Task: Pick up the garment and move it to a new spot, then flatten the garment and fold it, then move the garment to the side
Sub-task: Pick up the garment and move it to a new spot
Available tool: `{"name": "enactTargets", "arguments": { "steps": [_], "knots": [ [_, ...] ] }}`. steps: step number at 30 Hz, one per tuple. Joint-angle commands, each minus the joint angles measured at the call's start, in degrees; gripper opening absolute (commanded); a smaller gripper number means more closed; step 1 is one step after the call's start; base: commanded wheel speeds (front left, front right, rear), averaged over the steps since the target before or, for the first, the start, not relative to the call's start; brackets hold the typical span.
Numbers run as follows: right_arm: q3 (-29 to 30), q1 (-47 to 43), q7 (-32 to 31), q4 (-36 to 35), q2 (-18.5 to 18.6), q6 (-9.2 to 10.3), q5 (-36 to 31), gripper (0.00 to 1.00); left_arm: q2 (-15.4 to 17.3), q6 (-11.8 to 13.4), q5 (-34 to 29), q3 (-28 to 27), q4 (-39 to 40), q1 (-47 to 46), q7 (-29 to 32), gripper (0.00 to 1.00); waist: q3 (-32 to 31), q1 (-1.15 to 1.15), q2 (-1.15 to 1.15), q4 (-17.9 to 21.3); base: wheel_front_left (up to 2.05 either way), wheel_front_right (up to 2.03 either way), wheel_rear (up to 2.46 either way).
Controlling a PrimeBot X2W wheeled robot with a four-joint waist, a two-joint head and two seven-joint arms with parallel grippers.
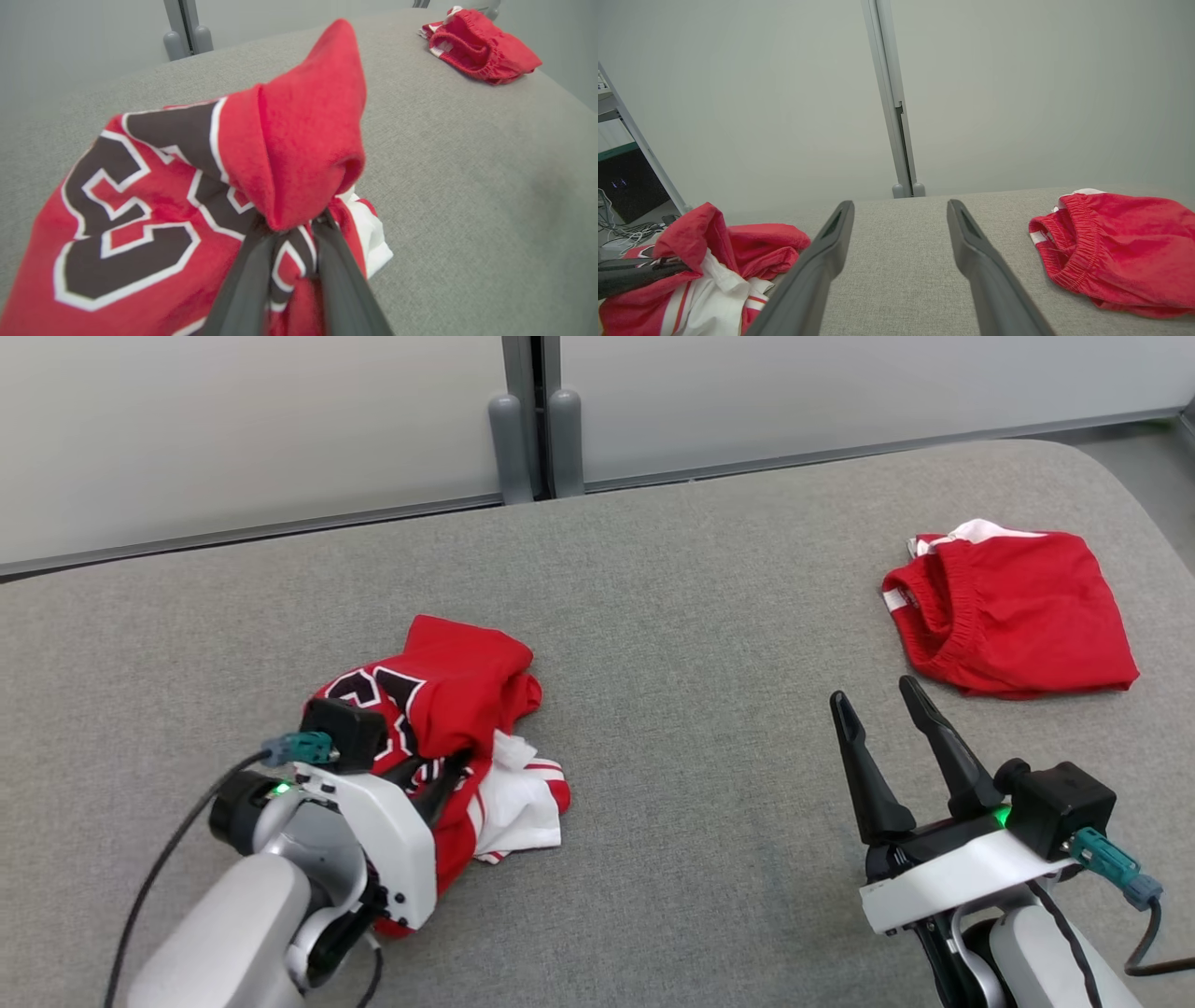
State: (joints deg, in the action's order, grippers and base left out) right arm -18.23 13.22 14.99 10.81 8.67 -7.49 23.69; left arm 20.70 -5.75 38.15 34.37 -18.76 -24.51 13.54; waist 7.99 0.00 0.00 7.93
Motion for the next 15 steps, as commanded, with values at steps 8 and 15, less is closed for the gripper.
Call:
{"name": "enactTargets", "arguments": {
  "steps": [8, 15],
  "knots": [
    [-0.3, -1.4, 0.3, 1.3, 0.7, -0.01, 0.2, 1.0, -1.6, -1.0, -1.7, 1.5, -2.4, -1.2, -7.8, 1.0, -4.0, 0.0, 0.0, -2.4, 0.0, 0.0, 0.0],
    [0.3, -3.1, 0.3, 1.8, 1.0, -0.01, 0.4, 1.0, 0.6, 1.6, -2.4, 1.0, 3.6, 1.8, -7.8, 1.0, -7.1, 0.0, 0.0, -4.3, 0.0, 0.0, 0.0]
  ]
}}
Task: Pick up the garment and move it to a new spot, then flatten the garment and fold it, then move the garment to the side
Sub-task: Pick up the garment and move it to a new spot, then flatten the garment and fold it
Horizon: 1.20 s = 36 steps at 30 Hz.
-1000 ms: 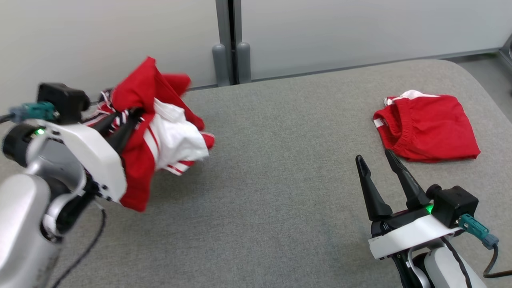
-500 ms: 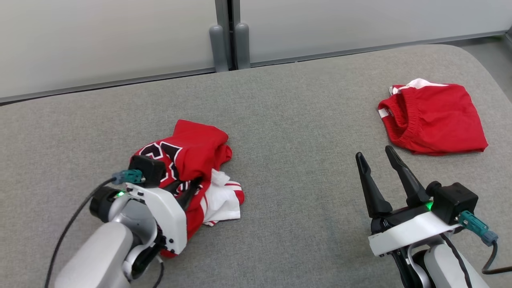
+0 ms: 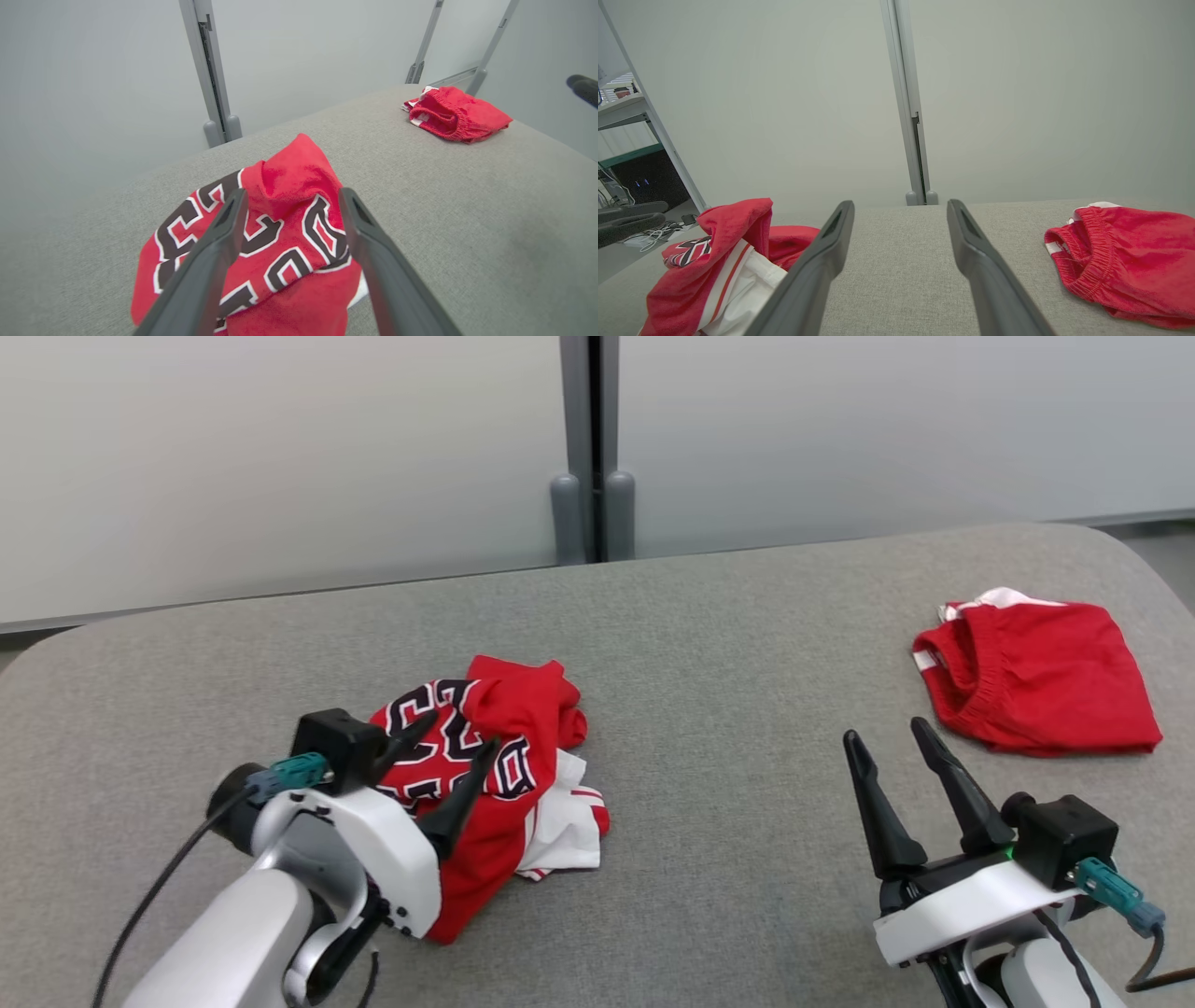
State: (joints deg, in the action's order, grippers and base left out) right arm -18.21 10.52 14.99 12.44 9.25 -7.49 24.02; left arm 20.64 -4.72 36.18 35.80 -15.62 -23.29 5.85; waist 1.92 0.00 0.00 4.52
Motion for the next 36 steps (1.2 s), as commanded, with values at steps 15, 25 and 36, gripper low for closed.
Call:
{"name": "enactTargets", "arguments": {
  "steps": [15, 25, 36],
  "knots": [
    [3.8, -3.0, 0.3, -0.6, 1.3, -0.01, -0.3, 1.0, 7.4, 14.2, -1.4, -12.7, 12.9, 16.4, -16.3, 1.0, -2.7, 0.0, 0.0, -5.3, 0.0, 0.0, 0.0],
    [8.1, -5.4, 0.3, 0.7, 0.6, -0.01, -2.2, 1.0, 2.7, 17.4, -2.6, -17.2, 13.5, 25.4, -21.0, 1.0, -3.8, 0.0, 0.0, -6.0, 0.0, 0.0, 0.0],
    [9.7, -5.2, 0.3, 1.0, -0.2, -0.01, -3.9, 1.0, -3.2, 14.6, -8.8, -24.1, 15.2, 29.9, -21.1, 1.0, -4.0, 0.0, 0.0, -5.7, 0.0, 0.0, 0.0]
  ]
}}
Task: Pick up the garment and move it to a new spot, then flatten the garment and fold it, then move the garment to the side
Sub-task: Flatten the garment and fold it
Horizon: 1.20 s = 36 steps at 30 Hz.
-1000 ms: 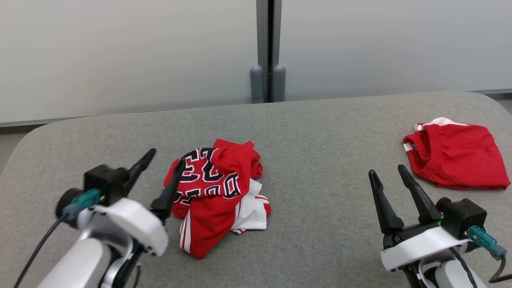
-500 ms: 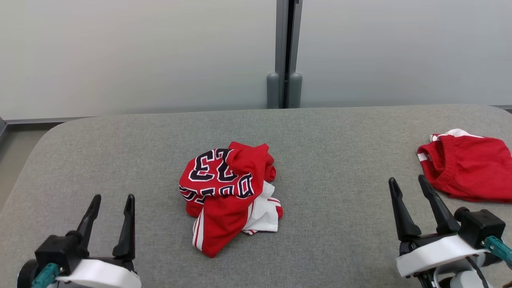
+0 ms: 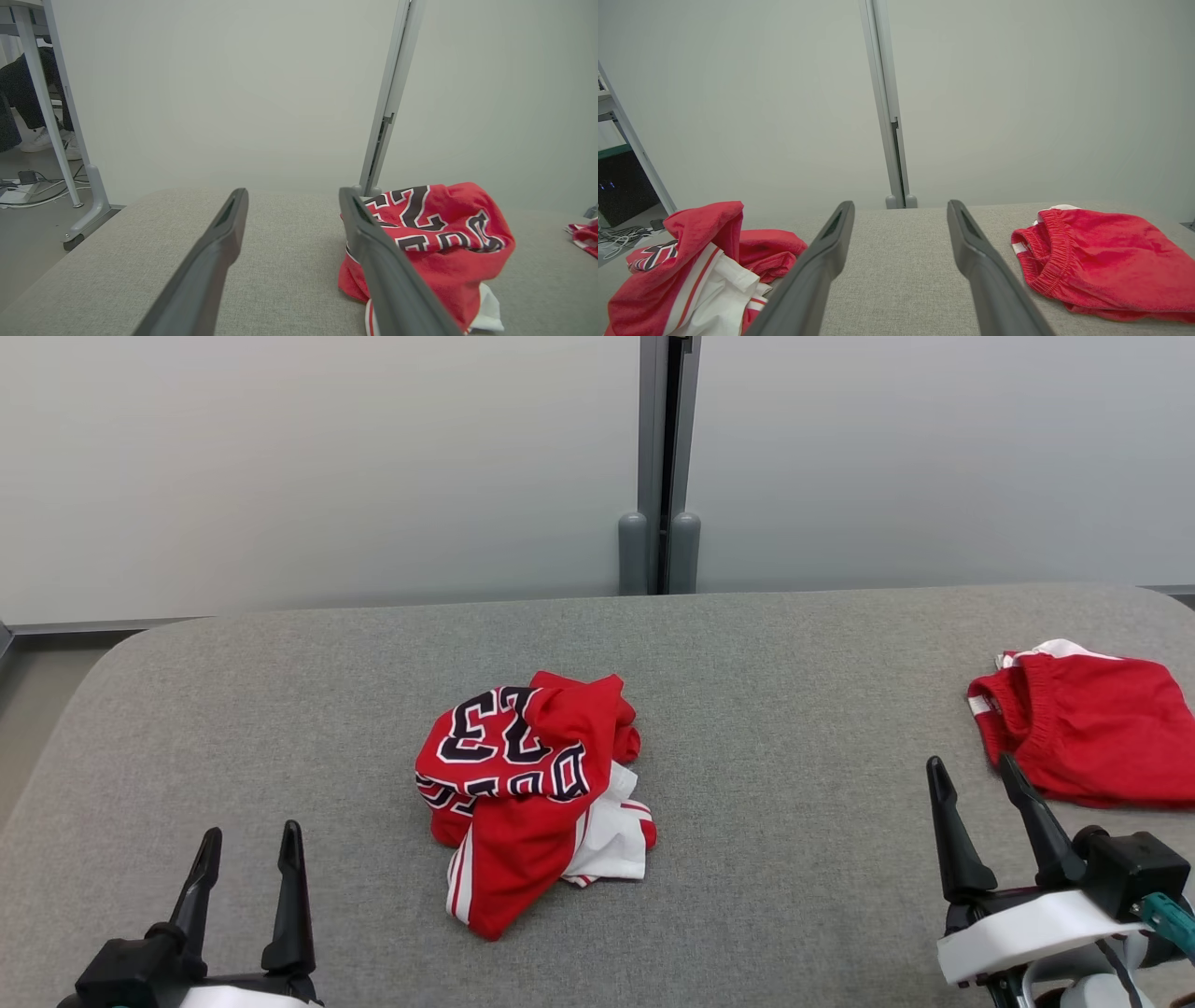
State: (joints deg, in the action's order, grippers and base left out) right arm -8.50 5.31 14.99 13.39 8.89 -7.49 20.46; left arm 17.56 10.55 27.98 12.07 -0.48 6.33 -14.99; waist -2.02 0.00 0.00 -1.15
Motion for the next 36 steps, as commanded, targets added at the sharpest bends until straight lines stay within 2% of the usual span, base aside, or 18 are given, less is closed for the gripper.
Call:
{"name": "enactTargets", "arguments": {
  "steps": [1, 22, 31, 36],
  "knots": [
    [-0.2, 0.1, 0.3, 0.1, 0.2, -0.01, -0.4, 1.0, -0.5, -1.1, -1.1, -0.7, -0.1, 0.3, -0.2, 1.0, 0.0, 0.0, 0.0, 0.0, 0.0, 0.0, 0.0],
    [-2.4, 0.3, 0.3, 1.0, 0.6, -0.01, 0.9, 1.0, -5.3, -6.1, -6.8, -5.0, -2.7, -0.4, -0.3, 1.0, -0.1, 0.0, 0.0, -1.0, 0.0, 0.0, 0.0],
    [-13.3, 1.9, -0.4, 3.8, 2.0, -0.01, 4.4, 1.0, -6.7, -7.5, -7.9, -5.3, -4.0, -0.4, -0.3, 1.0, -0.9, 0.0, 0.0, -6.2, 0.0, 0.0, 0.0],
    [-21.3, 5.2, -5.4, 7.3, 2.6, -0.01, 7.6, 1.0, -7.2, -8.3, -8.4, -5.0, -4.9, -0.5, -0.2, 1.0, -1.2, 0.0, 0.0, -10.5, 0.0, 0.0, 0.0]
  ]
}}
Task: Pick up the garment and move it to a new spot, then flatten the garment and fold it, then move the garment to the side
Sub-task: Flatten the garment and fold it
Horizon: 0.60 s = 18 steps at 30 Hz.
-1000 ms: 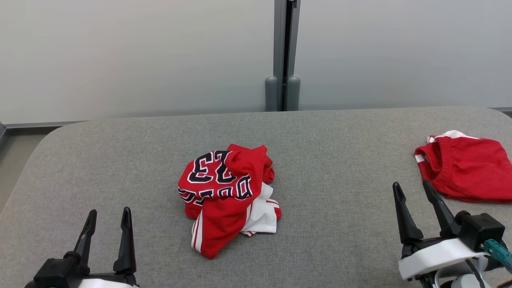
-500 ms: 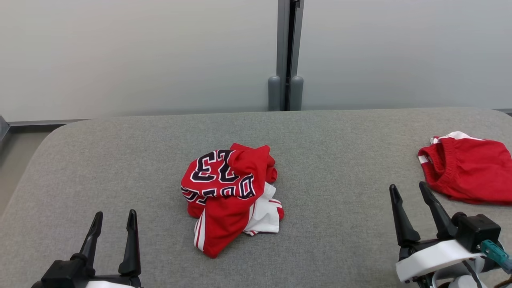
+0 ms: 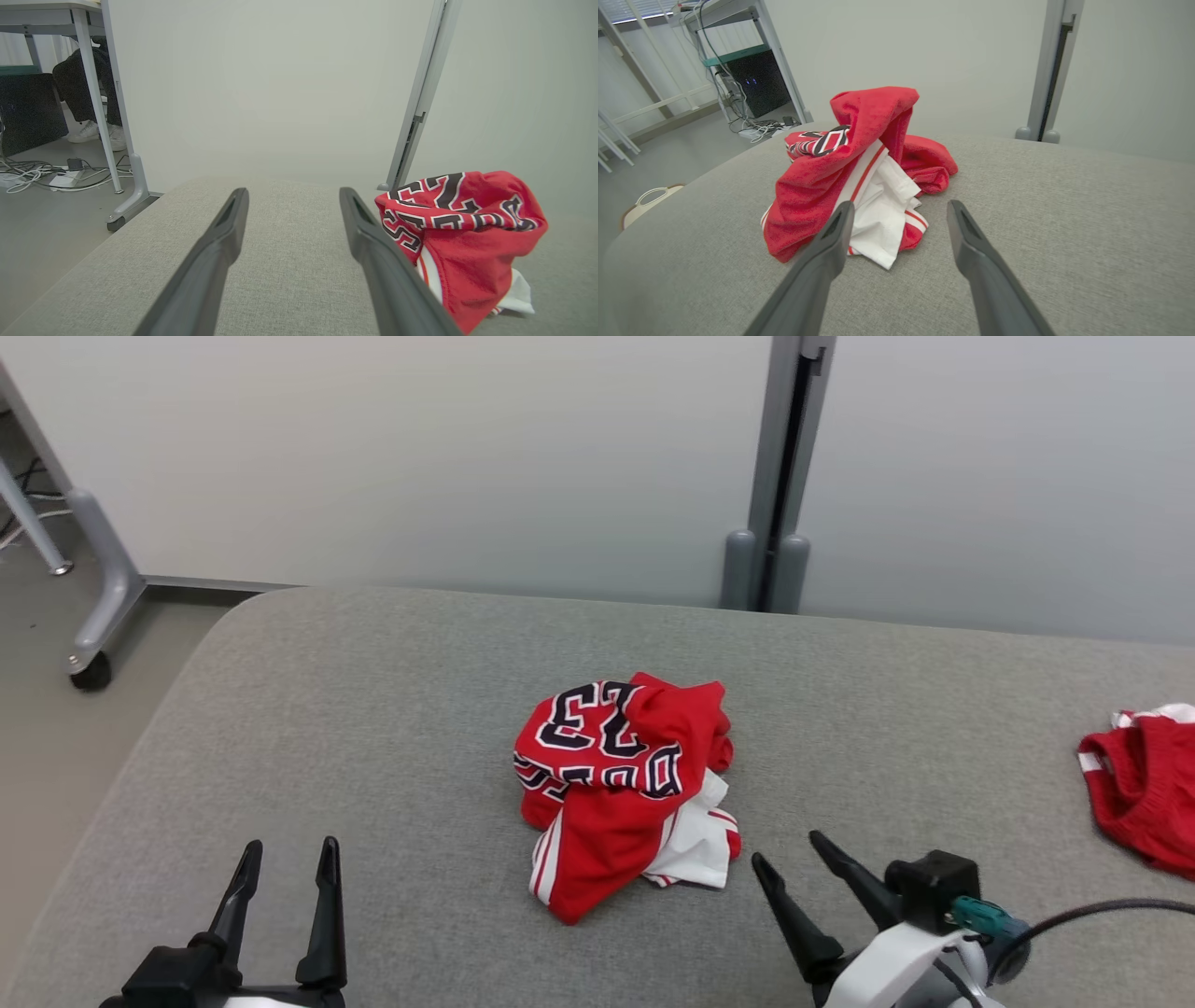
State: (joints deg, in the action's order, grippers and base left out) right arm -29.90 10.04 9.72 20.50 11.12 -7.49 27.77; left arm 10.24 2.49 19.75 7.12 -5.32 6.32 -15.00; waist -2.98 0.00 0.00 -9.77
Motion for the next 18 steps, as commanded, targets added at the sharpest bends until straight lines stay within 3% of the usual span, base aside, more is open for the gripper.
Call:
{"name": "enactTargets", "arguments": {
  "steps": [1, 7, 18],
  "knots": [
    [-1.4, 1.2, -1.4, 1.0, 0.5, -0.01, 1.2, 1.0, 0.1, -0.4, -0.2, -0.1, -0.3, -0.4, -0.2, 1.0, -0.3, 0.0, 0.0, -2.8, 0.0, 0.0, 0.0],
    [-4.1, 5.4, -8.1, 8.9, 0.6, 0.0, 3.0, 1.0, 0.4, -1.2, -0.4, 0.2, -1.2, -0.8, -0.2, 1.0, -0.5, 0.0, 0.0, -8.2, 0.0, 0.0, 0.0],
    [5.2, 9.2, -12.7, 23.4, -3.4, 0.0, -0.8, 1.0, 0.7, -1.4, 0.1, 0.5, -1.8, -0.1, -0.2, 1.0, -0.1, 0.0, 0.0, -14.0, 0.0, 0.0, 0.0]
  ]
}}
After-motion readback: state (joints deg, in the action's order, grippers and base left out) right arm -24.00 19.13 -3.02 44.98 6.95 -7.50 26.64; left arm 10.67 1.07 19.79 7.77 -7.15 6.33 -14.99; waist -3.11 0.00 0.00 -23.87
